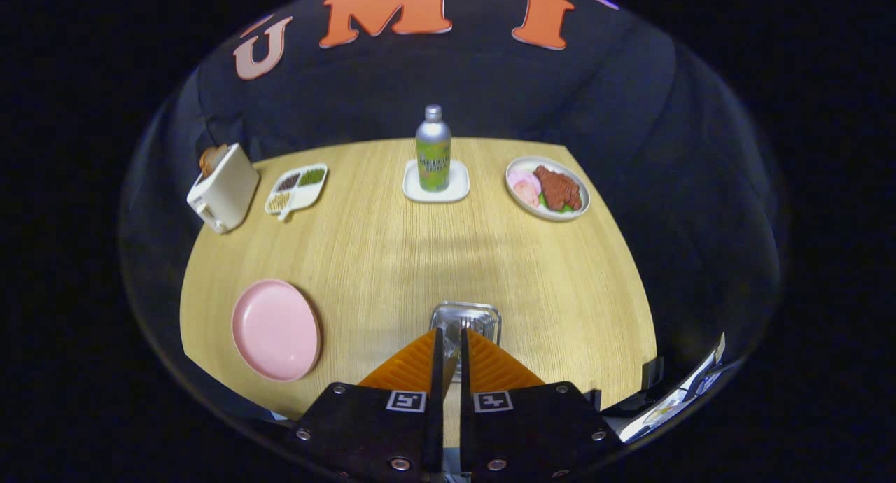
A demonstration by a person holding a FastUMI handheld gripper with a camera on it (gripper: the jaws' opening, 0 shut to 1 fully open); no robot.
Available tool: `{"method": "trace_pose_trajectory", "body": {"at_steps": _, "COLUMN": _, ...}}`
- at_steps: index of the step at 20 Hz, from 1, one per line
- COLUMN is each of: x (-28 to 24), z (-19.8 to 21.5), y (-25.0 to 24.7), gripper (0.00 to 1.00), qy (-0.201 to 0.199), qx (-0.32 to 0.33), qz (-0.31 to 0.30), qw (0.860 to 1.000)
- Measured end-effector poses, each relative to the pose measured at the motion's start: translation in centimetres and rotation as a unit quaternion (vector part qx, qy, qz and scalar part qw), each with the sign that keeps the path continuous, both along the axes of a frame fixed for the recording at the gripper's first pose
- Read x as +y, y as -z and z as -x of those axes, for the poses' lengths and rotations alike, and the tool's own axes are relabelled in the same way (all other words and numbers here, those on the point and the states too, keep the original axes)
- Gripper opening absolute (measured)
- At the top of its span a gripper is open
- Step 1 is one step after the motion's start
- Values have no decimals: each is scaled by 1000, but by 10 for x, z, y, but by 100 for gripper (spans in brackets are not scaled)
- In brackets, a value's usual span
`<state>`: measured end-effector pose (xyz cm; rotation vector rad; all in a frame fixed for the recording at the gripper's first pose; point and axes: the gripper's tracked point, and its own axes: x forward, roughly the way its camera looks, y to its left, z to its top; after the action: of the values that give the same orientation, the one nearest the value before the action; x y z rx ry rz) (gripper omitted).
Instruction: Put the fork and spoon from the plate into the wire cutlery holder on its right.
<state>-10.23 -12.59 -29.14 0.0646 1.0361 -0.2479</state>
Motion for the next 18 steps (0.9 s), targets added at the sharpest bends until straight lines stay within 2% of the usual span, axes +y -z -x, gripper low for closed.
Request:
{"method": "trace_pose_trajectory", "body": {"at_steps": 3, "x": -12, "z": -24, "y": -37, "gripper": 11, "qy": 15, "qx": -75, "qz": 24, "qw": 997}}
{"method": "trace_pose_trajectory", "body": {"at_steps": 7, "x": -12, "z": -47, "y": -93, "gripper": 14, "qy": 38, "qx": -164, "qz": 2, "qw": 986}}
{"method": "trace_pose_trajectory", "body": {"at_steps": 8, "x": -14, "z": -48, "y": -104, "gripper": 24, "qy": 42, "qx": -181, "qz": 1, "qw": 983}}
{"method": "trace_pose_trajectory", "body": {"at_steps": 10, "x": -15, "z": -55, "y": -126, "gripper": 37, "qy": 38, "qx": -217, "qz": 7, "qw": 975}}
{"method": "trace_pose_trajectory", "body": {"at_steps": 13, "x": -11, "z": -66, "y": -167, "gripper": 54, "qy": 5, "qx": -287, "qz": 37, "qw": 957}}
{"method": "trace_pose_trajectory", "body": {"at_steps": 14, "x": -10, "z": -71, "y": -181, "gripper": 63, "qy": -6, "qx": -310, "qz": 53, "qw": 949}}
{"method": "trace_pose_trajectory", "body": {"at_steps": 16, "x": -3, "z": -76, "y": -207, "gripper": 75, "qy": -18, "qx": -342, "qz": 77, "qw": 936}}
{"method": "trace_pose_trajectory", "body": {"at_steps": 18, "x": 5, "z": -78, "y": -233, "gripper": 82, "qy": -25, "qx": -368, "qz": 89, "qw": 925}}
